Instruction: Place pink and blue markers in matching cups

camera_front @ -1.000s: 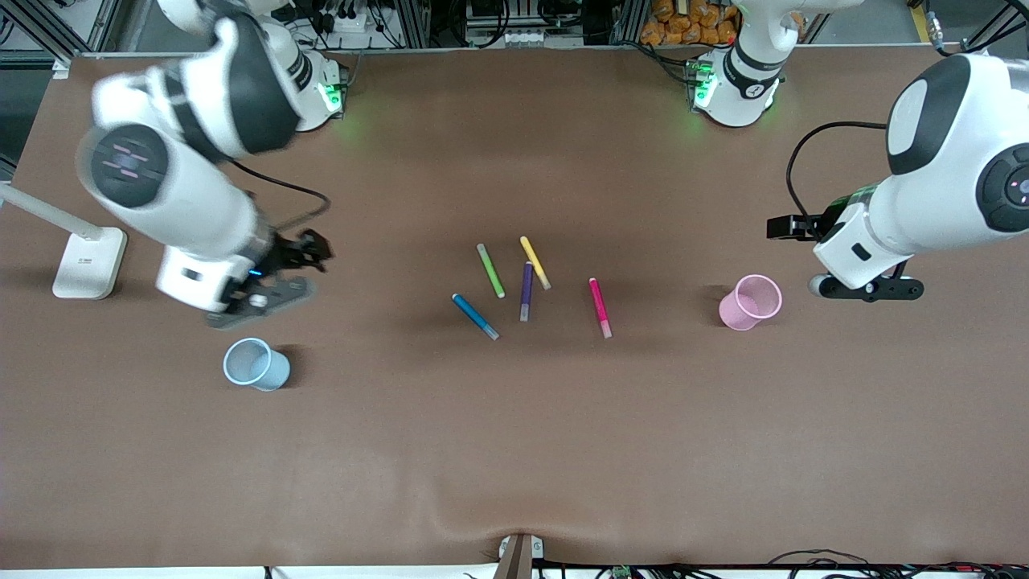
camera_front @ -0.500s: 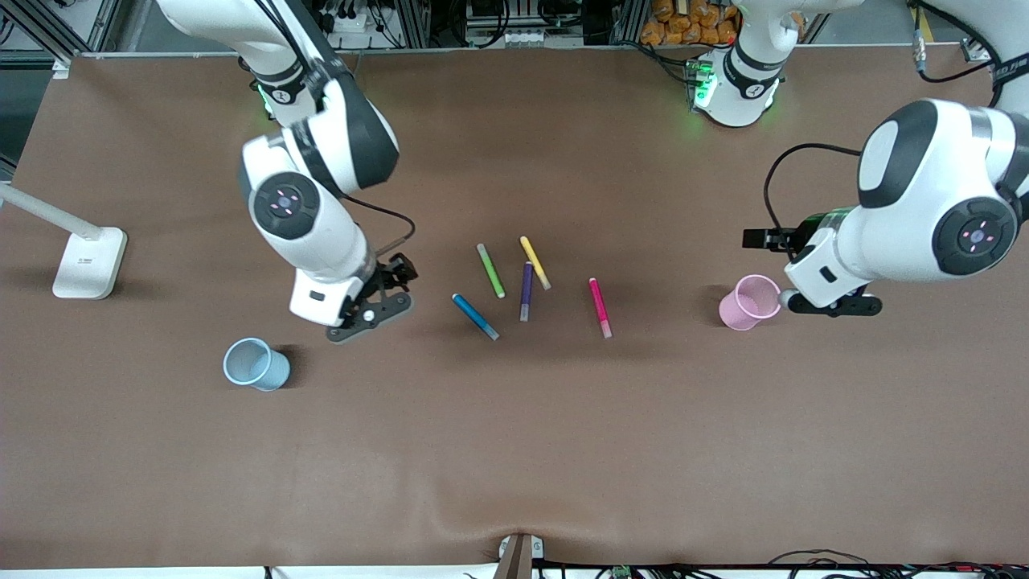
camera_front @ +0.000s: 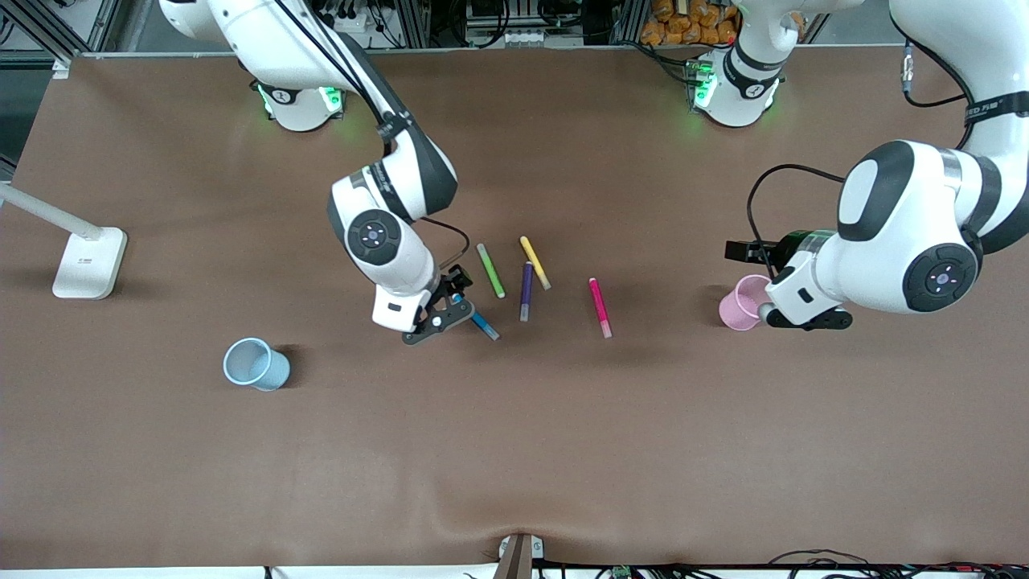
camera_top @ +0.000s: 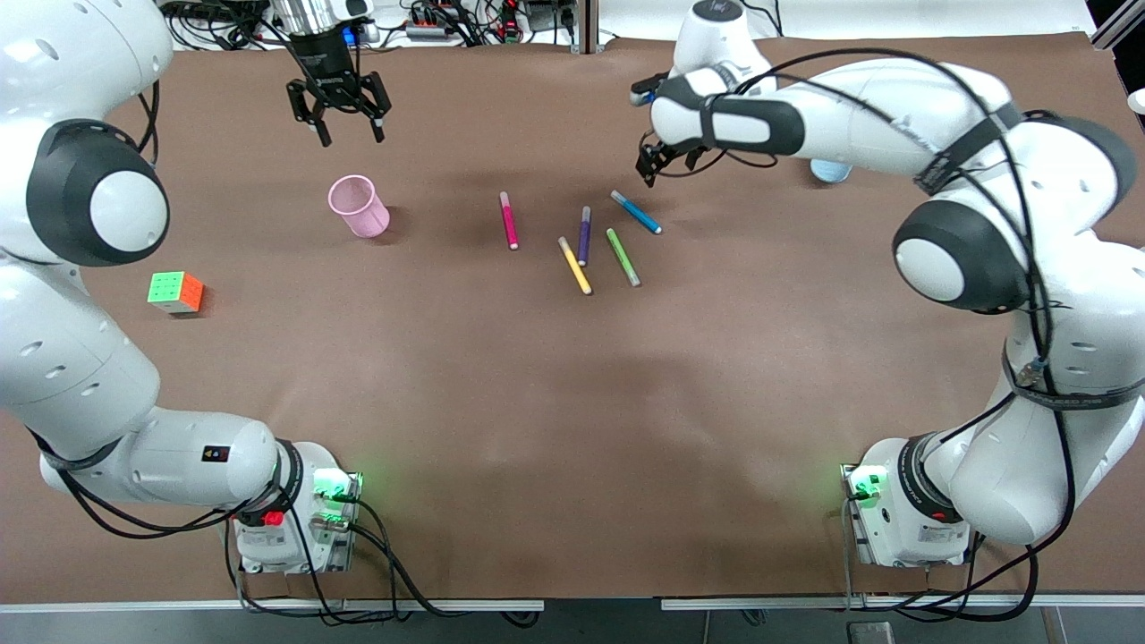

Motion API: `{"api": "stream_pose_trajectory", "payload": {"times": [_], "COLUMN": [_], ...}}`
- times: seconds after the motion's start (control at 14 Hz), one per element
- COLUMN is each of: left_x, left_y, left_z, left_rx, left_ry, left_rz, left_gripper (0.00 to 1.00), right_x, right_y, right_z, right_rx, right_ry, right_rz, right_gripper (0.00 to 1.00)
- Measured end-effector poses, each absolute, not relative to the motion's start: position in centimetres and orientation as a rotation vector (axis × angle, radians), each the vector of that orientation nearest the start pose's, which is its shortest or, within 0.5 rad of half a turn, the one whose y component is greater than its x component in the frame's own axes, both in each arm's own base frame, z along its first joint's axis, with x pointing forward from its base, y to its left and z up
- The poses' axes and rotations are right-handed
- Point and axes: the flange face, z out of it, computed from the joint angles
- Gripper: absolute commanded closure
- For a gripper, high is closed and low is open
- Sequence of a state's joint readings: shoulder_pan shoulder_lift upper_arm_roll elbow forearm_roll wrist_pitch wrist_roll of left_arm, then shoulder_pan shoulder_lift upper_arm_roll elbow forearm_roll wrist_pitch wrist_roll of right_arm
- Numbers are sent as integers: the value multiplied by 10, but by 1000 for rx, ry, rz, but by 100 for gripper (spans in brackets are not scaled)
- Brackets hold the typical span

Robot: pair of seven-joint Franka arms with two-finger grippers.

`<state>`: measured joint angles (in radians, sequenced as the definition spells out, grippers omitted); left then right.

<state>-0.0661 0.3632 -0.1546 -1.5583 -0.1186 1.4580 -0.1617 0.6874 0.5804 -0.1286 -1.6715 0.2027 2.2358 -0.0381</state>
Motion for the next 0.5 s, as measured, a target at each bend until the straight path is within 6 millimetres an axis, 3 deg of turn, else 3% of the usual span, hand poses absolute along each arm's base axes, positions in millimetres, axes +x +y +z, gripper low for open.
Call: {"api": "stream_pose_trajectory", "payload": {"times": [0.29,0.5], "left_x": [596,599], "left_y": [-166,-183], "left_z": [398,376], "left_rx": [-3131,-3122], "left_ry": [-24,-154], "left_rz": [757,766], "left_gripper": [0,0], "right_x": [561,556], "right_y": [393,403], "right_z": [223,210], "right_rx": [-2966,-2960], "right_ry": [-783,-806], "right_rz": [-22,-55], "right_gripper": [0,0]}}
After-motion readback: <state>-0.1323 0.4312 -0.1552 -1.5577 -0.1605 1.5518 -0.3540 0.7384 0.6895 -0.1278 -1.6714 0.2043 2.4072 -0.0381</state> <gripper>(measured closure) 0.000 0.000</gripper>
